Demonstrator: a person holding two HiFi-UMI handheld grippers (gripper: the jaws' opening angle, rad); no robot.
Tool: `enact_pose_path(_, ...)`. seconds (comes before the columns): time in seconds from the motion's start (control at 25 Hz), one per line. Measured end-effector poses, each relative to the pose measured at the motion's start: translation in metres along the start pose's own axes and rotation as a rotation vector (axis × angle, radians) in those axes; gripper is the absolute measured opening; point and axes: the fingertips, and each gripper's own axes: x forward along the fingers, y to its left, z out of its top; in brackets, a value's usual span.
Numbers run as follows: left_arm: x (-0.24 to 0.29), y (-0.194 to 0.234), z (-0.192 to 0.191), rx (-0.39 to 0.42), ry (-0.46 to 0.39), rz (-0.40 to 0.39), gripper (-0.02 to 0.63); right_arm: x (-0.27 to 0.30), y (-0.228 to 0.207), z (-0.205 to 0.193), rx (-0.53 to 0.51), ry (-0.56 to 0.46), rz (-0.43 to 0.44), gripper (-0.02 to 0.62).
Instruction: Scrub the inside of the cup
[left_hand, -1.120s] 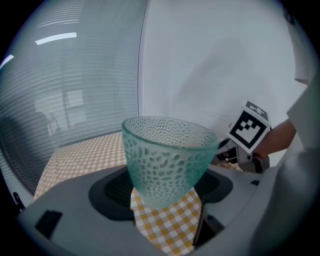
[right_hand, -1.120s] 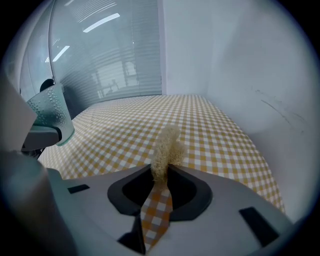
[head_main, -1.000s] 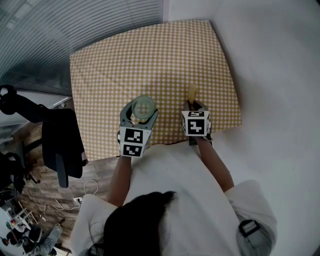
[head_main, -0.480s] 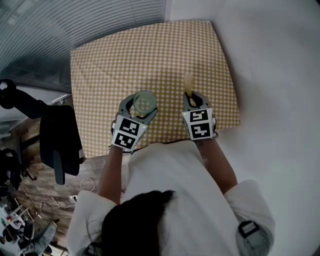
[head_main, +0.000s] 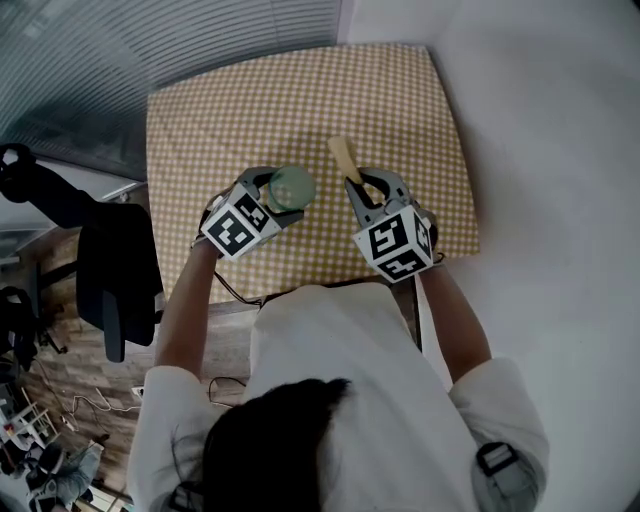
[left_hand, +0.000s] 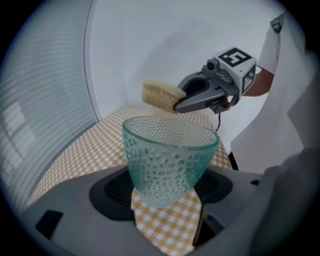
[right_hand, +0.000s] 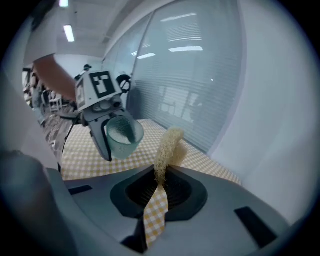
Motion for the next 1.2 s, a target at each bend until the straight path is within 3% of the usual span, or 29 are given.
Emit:
enact_pose_path(0.16, 0.001, -0.004, -0.010, 0.069, 0.126, -0.178, 0.354, 0.002, 0.017, 0.017, -0.242, 0.002, 0.086, 0.052)
enact_pose_path(0.48, -0.040, -0.029, -0.037, 0.169, 0.451, -0.632, 0.354, 0.004, 0.052, 0.043, -0.507, -0.003, 0.277, 0.052)
enact_pose_path(0.56, -0.056, -0.032, -0.042, 0.183, 0.532, -0.715, 0.354, 0.001, 0.058, 0.046, -0.552, -0.007, 0.319, 0.052)
enact_pose_path(0.8, -0.080, -0.029, -0.039, 0.232, 0.681, -0.791, 0.354, -0.005, 0.080, 0.050, -0.715, -0.014, 0.410, 0.052)
enact_pose_path(1.0, -0.082, -0.032, -0.039, 0.241, 0.745, -0.836, 0.354, -0.001, 0.087, 0.057, -0.907, 0.016, 0.438, 0.052)
enact_pose_path(1.2, -0.079, -0.035, -0.036, 0.325, 0.797, -0.839, 0.354, 0.000, 0.087, 0.056, -1.094, 0.060, 0.485, 0.052)
